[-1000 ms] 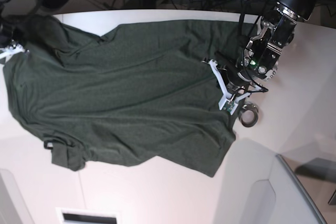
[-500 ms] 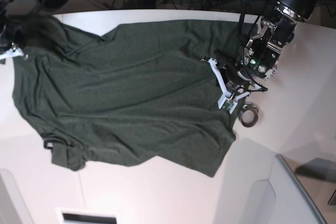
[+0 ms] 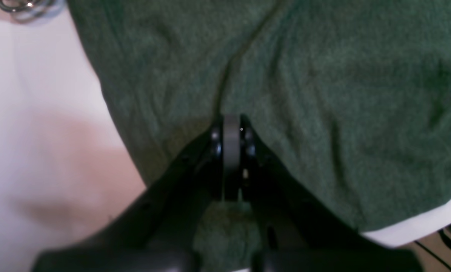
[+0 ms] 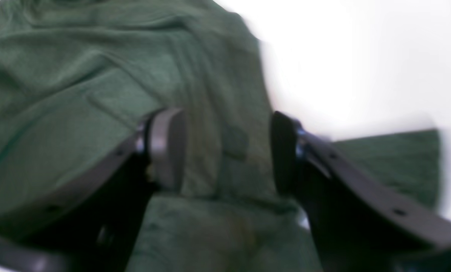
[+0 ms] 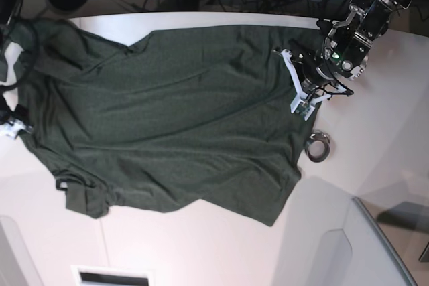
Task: Layout the t-shirt on the table in an organized manner, then fold the t-shirt properly
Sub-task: 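Pull the shirt corner with the right gripper away from the left gripper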
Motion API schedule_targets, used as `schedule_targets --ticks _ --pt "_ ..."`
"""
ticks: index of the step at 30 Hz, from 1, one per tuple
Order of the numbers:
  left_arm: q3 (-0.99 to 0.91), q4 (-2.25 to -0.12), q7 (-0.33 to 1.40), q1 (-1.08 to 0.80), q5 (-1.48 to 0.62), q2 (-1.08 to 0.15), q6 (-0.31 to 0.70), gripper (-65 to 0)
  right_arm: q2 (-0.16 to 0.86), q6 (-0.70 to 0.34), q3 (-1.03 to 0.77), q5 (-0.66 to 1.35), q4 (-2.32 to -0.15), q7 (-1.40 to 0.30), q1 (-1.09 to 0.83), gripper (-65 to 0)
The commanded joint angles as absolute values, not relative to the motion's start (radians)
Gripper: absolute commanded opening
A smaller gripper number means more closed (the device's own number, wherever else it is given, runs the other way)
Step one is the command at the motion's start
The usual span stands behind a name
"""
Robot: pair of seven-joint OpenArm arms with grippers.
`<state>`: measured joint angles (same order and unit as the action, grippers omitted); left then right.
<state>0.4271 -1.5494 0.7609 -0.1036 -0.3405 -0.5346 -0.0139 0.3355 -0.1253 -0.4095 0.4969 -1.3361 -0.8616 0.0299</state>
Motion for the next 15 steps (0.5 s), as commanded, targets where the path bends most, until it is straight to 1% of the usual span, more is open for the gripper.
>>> schedule_targets --ticks 1,2,3,4,5,7,10,15 --pt "0.418 -1.554 0.745 -0.088 -0.332 -0.549 -0.018 -65.0 0.383 -0.134 -0.377 0.489 -1.254 -0.811 0.076 -50.3" --pt "0.415 -1.549 0.745 -0.085 -0.332 -0.547 -0.018 -65.0 0.400 -0.147 -0.338 0.489 -1.165 -0.773 0.117 -60.8" --pt "0.415 -1.549 0.745 -0.074 -0.332 -0.547 -0.018 -65.0 0.410 -0.151 -0.311 0.489 -1.095 -0.750 0.151 -65.0" --pt "0.415 -1.550 0.745 -0.059 -0.338 -0.545 -0.018 -65.0 0.420 -0.153 -0.283 0.489 -1.029 -0.725 0.180 -64.7" --pt "0.417 -1.549 0.745 -0.045 -0.340 -0.535 -0.018 -65.0 0.423 -0.154 -0.263 0.489 -0.977 -0.708 0.203 -62.3" --pt "0.417 -1.544 0.745 -0.021 -0.332 -0.504 -0.018 -65.0 0.423 -0.154 -0.246 0.489 -0.932 -0.697 0.220 -64.8" --pt "0.427 -1.527 0.751 0.022 -0.332 -0.463 -0.018 -65.0 0.421 -0.154 -0.236 0.489 -0.926 -0.700 0.211 -64.5" --pt "0.430 -1.339 0.745 0.125 -0.331 -0.380 -0.018 -65.0 0.420 -0.153 -0.236 0.489 -0.840 -0.677 0.236 -64.5"
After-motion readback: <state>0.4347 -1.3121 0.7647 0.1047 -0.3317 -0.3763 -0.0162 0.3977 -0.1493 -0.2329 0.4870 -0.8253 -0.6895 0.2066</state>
